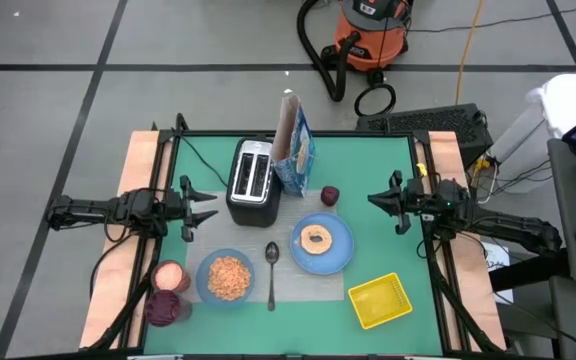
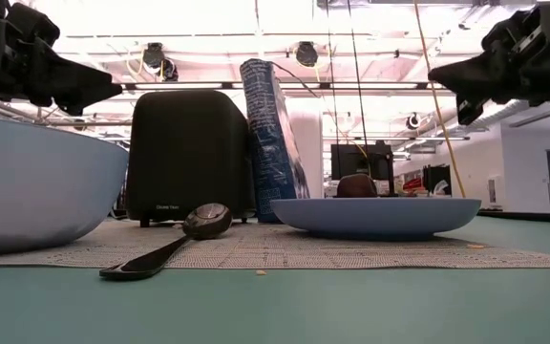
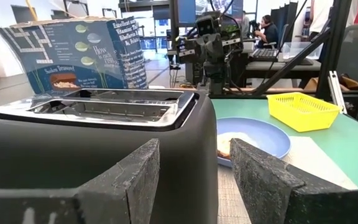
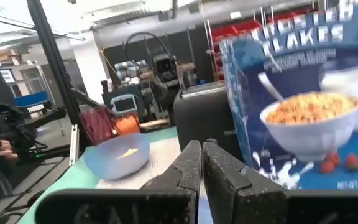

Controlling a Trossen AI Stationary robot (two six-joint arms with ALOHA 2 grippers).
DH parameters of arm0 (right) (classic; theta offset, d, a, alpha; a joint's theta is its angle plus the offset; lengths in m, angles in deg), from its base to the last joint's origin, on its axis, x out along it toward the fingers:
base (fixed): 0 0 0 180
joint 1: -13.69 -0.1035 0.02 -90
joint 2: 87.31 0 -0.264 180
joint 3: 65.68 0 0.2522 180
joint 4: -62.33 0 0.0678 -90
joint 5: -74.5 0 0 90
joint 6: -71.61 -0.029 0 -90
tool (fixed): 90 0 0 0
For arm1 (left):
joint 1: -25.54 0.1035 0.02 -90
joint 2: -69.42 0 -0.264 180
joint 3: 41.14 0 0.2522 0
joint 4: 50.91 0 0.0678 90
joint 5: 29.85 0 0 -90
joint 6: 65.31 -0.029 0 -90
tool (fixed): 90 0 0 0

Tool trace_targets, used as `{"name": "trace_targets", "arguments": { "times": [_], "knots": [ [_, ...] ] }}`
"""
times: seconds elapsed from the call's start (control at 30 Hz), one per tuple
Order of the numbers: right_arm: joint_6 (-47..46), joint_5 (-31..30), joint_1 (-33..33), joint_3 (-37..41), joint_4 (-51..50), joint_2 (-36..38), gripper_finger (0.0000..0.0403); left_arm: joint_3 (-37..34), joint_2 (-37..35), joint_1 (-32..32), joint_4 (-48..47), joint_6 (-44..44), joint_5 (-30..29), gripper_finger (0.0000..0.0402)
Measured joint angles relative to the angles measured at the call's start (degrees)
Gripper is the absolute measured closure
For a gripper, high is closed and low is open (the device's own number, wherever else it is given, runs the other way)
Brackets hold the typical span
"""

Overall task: Arrange a breakfast setting
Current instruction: Return to Home Position

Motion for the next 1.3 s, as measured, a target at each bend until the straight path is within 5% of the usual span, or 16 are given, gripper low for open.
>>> {"name": "trace_targets", "arguments": {
  "times": [1.3],
  "knots": [
    [4.98, -0.01, -0.42, 0.28, -5.52, -0.11, 0.0392, 0.0, 0.04, 0.0, -0.02, -2.89, -0.08, 0.0199]
  ]
}}
